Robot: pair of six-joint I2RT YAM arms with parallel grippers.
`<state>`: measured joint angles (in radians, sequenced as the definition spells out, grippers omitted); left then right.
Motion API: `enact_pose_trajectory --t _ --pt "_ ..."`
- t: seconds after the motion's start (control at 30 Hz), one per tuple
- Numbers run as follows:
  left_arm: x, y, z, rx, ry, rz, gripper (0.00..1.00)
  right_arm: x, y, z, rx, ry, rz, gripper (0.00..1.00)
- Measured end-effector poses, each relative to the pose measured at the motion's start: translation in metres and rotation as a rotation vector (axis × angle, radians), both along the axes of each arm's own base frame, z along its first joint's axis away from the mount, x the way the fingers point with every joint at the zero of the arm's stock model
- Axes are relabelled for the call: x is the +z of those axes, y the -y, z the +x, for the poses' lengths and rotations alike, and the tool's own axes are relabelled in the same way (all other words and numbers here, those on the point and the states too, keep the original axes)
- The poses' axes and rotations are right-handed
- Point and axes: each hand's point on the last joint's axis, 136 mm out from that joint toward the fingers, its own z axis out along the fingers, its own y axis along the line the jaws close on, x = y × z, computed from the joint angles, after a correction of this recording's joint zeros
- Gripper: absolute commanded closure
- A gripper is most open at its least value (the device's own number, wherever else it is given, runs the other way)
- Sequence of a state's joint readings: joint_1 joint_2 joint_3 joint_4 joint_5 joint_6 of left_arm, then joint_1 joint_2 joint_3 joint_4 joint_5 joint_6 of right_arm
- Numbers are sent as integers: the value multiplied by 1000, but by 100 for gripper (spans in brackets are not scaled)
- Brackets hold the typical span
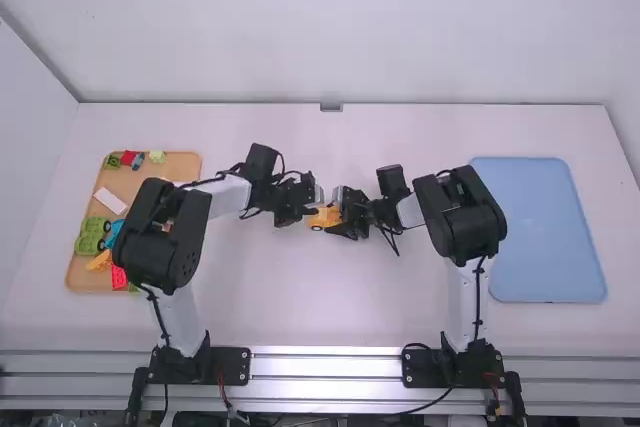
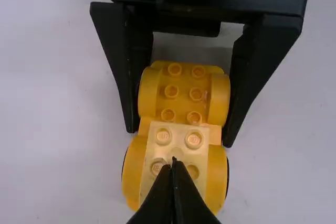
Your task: Assemble lego blocks to make yellow taxi
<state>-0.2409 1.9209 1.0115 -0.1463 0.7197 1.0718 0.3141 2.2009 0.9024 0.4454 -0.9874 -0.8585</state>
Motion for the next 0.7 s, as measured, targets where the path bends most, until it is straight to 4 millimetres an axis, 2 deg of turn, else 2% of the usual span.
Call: enact_pose_trajectory --t 0.1,0.2,0.23,0.3,0.33,0.37,0.43,0.53,0.6,0.7 --pt "1 0 0 2 -5 2 98 0 0 0 0 0 -1 40" --pt "1 -3 2 18 -19 27 80 0 0 0 -1 -2 1 46" --pt "1 -5 4 25 -18 40 63 0 0 0 -1 -2 0 47" --pt "1 -7 7 44 -27 55 55 0 0 0 0 -2 0 47" --pt "2 -8 8 56 -30 66 32 0 0 0 0 -2 0 47" --pt "2 -11 9 65 -29 81 1 0 -1 -1 0 -4 -1 45" --pt "3 -13 9 76 -34 94 1 0 -2 -1 5 -4 -1 42" --pt "18 -16 14 122 -18 96 1 -1 -5 -6 17 -22 -3 28" --pt "46 -19 23 175 27 65 1 0 -6 -8 25 -36 0 16" --pt "83 -30 33 253 86 22 1 1 -6 -8 26 -53 1 7"
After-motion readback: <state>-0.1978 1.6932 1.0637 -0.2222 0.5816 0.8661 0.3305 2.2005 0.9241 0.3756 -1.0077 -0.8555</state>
